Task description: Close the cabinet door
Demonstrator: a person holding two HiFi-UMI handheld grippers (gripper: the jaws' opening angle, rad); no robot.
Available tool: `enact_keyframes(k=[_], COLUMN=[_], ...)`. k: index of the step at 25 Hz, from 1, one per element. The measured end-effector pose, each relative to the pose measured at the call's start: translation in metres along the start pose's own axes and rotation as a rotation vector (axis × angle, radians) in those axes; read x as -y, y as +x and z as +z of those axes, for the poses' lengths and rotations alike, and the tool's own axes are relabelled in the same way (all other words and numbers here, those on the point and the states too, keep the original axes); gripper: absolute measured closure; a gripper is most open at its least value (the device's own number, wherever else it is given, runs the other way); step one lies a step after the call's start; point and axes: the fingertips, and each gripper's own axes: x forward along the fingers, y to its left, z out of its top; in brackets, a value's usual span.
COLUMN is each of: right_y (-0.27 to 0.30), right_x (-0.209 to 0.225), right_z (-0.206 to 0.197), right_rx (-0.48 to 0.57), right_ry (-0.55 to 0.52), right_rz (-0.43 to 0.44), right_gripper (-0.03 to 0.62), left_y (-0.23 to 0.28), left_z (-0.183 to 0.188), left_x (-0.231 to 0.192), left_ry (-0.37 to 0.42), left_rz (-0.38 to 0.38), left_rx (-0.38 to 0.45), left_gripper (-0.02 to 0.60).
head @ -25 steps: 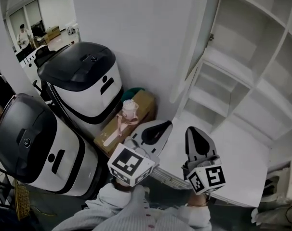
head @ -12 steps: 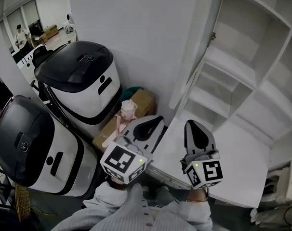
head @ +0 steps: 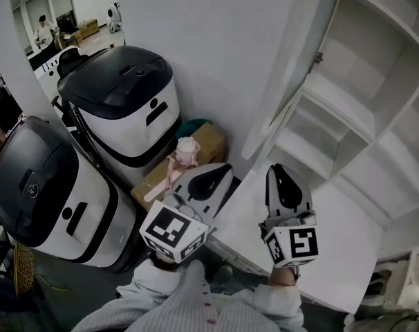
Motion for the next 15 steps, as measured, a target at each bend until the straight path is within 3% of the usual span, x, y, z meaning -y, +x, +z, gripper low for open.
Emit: enact_keyframes(k=[8,15], right_y=[0.020,0.046], right_x=[0.001,0.004], right_z=[0.012,0.015], right_rx=[0.029,0.056], right_ry=[-0.102,-0.217], right_rz=[0.020,-0.012], right_gripper=[0.572,0.441], left_y=[-0.012,-0.039], left_z=[-0.012,-0.025], left_x=[-0.010,-0.032], left_ry=[-0.032,-0.048], left_rz=[0.067,0.163], left_rx=[-0.023,-0.059], left_gripper=[0.572,0.572])
